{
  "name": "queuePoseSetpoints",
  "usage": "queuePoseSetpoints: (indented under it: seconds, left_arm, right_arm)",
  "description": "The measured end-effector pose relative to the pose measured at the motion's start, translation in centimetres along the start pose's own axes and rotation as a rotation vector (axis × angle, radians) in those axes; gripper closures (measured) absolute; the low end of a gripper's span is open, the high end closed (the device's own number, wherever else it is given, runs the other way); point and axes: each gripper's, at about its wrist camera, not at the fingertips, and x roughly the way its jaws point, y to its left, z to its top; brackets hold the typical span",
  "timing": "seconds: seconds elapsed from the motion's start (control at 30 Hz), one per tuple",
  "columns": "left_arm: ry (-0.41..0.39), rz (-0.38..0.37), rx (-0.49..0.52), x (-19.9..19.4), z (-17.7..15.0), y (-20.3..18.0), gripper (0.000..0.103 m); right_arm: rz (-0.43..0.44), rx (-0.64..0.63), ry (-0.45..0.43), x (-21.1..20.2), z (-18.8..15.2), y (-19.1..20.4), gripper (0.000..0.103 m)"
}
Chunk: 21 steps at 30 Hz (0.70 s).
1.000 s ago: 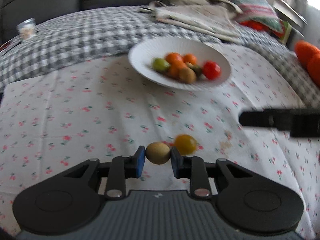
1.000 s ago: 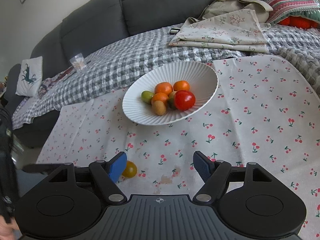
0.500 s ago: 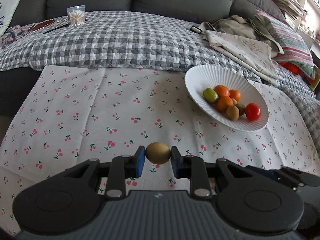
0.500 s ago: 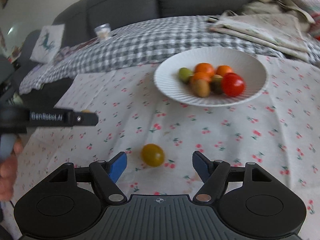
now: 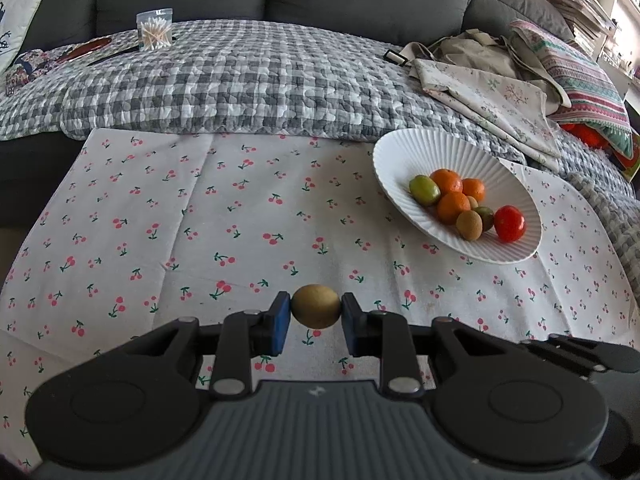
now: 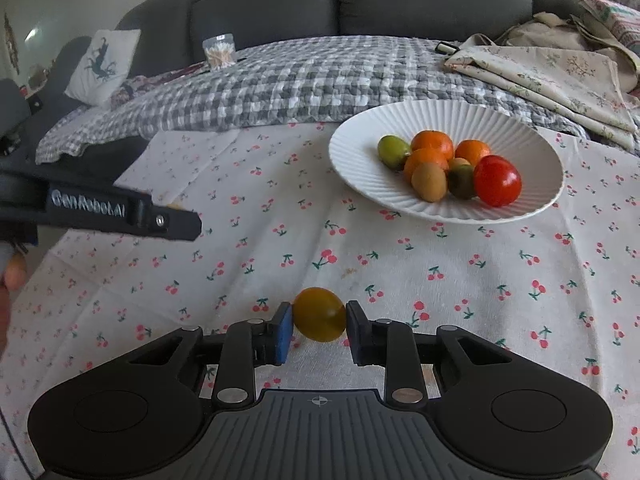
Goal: Organize fruits
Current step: 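Carry the kiwi and yellow-brown tomato into the white bowl and open both grippers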
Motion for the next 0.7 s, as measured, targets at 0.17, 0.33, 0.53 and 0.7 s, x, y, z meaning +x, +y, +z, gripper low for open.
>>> queuePoseSetpoints:
  seconds: [0.17,0.33,0.53,0.7]
  left_arm:
    - [-0.005,-0.005,-0.004,-0.1,0.1,-0.1,0.077]
    - [-0.016,-0.02,-0.008,-0.2,0.3,-0.3,0.077]
    - [-0.035,-0.028,0.001,-0.3,0.6,-0.9,0.077]
    - [-0.05,-0.036,0.02,-0.3,0.7,-1.8,0.077]
  right_arm:
    - [0.012,0.041,-0.032,-2.0,1.1,-0.5,0.076]
    - [0.011,0.079,-0.063,-3.6,2.0,-1.4,0.076]
    - [0.002,0.119,-0.1,-5.5,2.8,-2.8,0.076]
    - [-0.006,0.159,-0.127,-6.6,3.2,-4.2,0.076]
